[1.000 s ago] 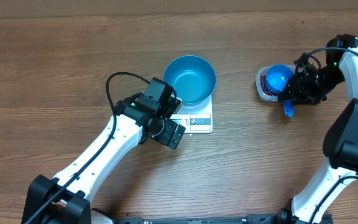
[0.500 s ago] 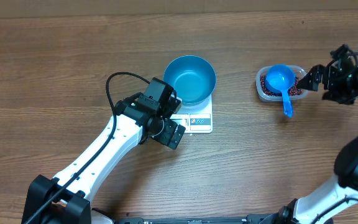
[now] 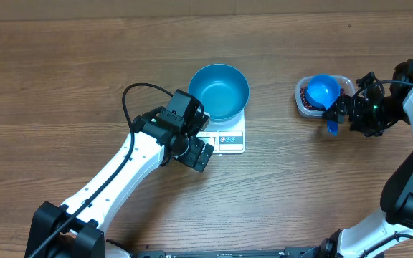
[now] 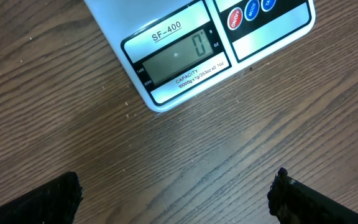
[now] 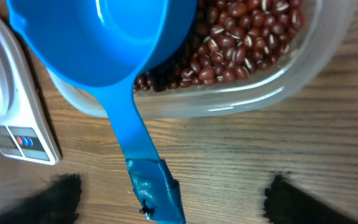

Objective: Scoop item into bowl and weigh 150g on scale

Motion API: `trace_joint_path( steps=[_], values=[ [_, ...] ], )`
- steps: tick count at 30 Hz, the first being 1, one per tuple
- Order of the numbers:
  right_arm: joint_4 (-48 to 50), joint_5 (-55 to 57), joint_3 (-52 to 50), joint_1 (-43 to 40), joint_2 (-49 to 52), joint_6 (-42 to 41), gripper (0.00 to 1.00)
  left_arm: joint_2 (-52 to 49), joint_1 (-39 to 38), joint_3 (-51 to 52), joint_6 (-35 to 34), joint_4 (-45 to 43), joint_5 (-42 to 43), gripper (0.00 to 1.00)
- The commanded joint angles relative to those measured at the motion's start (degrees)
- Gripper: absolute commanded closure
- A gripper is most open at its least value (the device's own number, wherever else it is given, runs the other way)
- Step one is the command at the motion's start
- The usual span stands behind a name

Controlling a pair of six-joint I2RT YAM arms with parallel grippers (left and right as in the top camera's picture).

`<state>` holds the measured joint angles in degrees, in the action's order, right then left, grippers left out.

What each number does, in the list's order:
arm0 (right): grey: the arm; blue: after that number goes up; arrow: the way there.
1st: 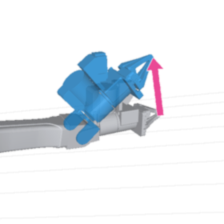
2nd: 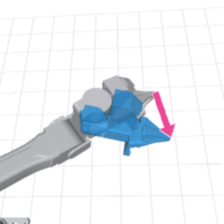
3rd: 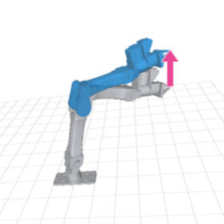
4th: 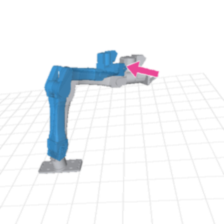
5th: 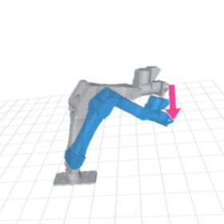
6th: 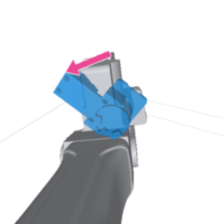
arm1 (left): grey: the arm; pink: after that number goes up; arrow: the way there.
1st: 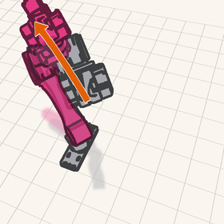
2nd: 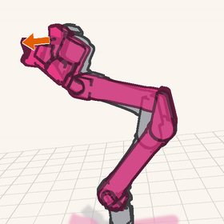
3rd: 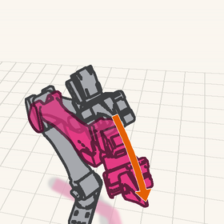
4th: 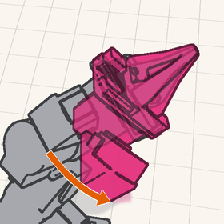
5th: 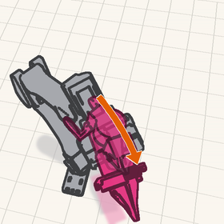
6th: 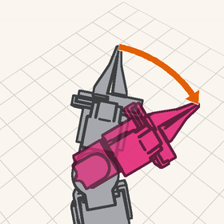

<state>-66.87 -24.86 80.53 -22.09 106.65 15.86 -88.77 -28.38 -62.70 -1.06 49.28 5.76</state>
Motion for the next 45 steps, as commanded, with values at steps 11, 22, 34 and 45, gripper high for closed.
trace_joint_path(
  steps=[11,22,34,45],
  values=[
    [2.3,-6.1,-3.8,0.3,-0.1,3.8,0.62,1.0,0.2,-0.2,1.1,-0.1,-0.2,0.0],
    [4.7,-12.4,-4.9,0.3,-0.1,5.6,0.62,1.0,0.2,-0.2,1.1,-0.1,-0.2,0.0],
    [10.8,-15.4,-10.1,0.1,-0.1,5.6,0.62,1.0,0.2,-0.2,1.1,-0.1,-0.2,0.0],
    [11.1,-16.4,-10.1,0.1,-0.1,5.6,0.84,1.0,0.2,-0.2,1.1,-0.1,-0.2,0.01]
  ],
)
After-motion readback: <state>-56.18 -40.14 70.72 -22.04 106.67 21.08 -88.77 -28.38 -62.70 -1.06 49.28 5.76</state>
